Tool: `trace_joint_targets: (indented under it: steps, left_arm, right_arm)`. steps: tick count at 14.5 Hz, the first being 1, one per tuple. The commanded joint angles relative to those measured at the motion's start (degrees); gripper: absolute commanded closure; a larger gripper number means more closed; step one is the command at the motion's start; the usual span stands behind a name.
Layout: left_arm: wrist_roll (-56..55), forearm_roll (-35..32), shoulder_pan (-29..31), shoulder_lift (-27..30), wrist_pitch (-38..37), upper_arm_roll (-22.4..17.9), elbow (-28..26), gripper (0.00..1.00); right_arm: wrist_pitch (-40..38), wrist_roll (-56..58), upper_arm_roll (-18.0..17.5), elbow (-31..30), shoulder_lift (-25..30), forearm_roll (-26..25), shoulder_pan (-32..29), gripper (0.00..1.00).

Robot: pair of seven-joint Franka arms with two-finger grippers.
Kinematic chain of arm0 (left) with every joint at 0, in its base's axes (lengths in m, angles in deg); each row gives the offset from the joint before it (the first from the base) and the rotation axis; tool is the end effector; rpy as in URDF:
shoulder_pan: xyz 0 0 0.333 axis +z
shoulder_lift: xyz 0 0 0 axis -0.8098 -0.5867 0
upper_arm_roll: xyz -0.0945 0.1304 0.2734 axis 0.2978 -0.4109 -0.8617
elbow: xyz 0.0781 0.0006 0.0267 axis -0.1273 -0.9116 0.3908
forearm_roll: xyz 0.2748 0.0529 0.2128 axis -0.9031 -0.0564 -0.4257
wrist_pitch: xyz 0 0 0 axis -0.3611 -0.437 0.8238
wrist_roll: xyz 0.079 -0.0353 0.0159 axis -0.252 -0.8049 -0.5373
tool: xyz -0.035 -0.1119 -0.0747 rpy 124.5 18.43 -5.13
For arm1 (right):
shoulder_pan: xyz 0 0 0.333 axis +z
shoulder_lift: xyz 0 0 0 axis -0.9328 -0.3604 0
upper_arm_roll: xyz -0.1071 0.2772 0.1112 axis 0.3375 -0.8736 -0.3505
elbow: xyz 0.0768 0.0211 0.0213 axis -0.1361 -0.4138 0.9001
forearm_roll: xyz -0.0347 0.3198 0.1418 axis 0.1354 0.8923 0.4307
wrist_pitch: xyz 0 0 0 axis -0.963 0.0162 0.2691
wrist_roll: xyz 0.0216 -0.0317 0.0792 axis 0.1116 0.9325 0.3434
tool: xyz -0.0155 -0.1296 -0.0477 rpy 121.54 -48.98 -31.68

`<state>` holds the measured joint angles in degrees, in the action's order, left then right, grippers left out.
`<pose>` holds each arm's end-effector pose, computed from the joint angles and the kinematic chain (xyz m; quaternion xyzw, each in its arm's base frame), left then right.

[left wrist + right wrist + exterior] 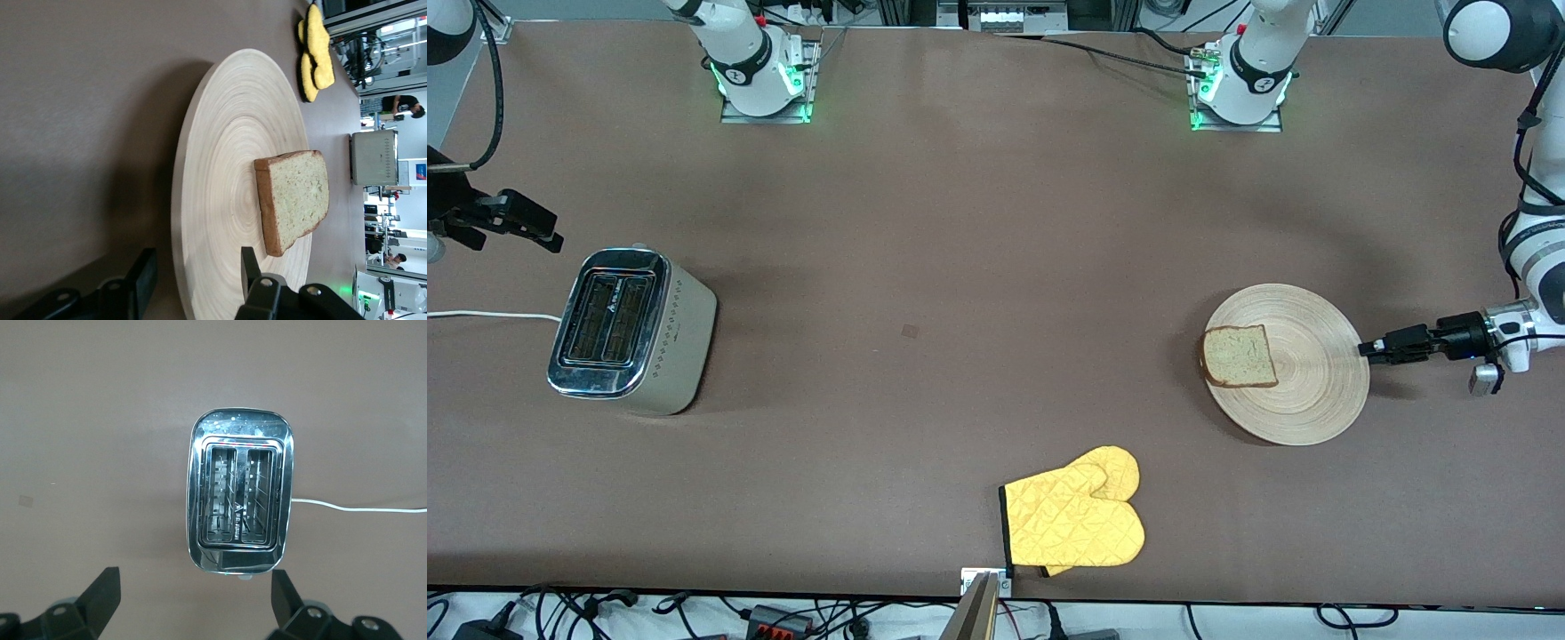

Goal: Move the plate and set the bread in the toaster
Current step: 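Lower the left gripper to the rim of the wooden plate, then push the plate toward the table middle while the right gripper approaches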

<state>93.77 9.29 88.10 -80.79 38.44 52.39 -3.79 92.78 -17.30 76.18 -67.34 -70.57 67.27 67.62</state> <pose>0.5612 0.2423 0.1468 0.8731 -0.0119 0.0629 0.4833 0.5294 -0.0345 0.5584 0.9997 -0.0062 0.0191 0.0120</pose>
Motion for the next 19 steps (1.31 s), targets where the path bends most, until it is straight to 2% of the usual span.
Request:
trace_joint_targets:
  steps: [1, 2, 4, 5, 8, 13, 16, 19]
  left_arm:
    - [4.06, 3.28, 0.16, -2.61, -0.15, 0.52, 0.88, 0.47]
    - [4.06, 3.29, 0.16, -2.79, -0.15, 0.52, 0.71, 0.52]
    - [3.71, 3.29, 0.08, -2.79, -0.32, 0.52, 0.44, 0.78]
    - [3.27, 3.29, 0.16, -2.79, -0.32, 0.52, -0.08, 0.81]
    - [2.31, 3.47, 0.51, -2.97, -0.41, 0.52, -0.61, 0.98]
    - [-0.06, 3.29, -0.10, -2.18, -0.76, 1.04, 0.09, 0.99]
    - [-3.84, 2.59, -0.45, -1.21, -6.98, 1.48, 0.27, 0.99]
    - [-6.91, 3.20, -4.13, -0.60, -7.44, 2.01, 0.18, 0.99]
  right_arm:
    - [0.68, -0.49, -0.28, -0.16, 0.04, -0.28, -0.24, 0.00]
    - [0.68, -0.49, -0.19, -0.16, -0.31, -0.19, -0.24, 0.00]
    - [0.95, -0.49, -0.28, -0.08, -0.31, -0.27, 0.02, 0.00]
    - [0.86, -0.49, -0.28, -0.08, -0.23, -0.27, 0.11, 0.00]
    - [0.86, -0.49, -0.37, -0.08, -0.23, -0.27, 0.11, 0.00]
    - [0.69, -0.49, -0.37, -0.08, -0.49, -0.27, -0.06, 0.00]
    - [0.60, -0.41, -0.28, -0.16, -0.49, -0.36, -0.06, 0.00]
    - [0.51, -0.49, -0.28, -0.08, -0.84, -0.54, 0.11, 0.00]
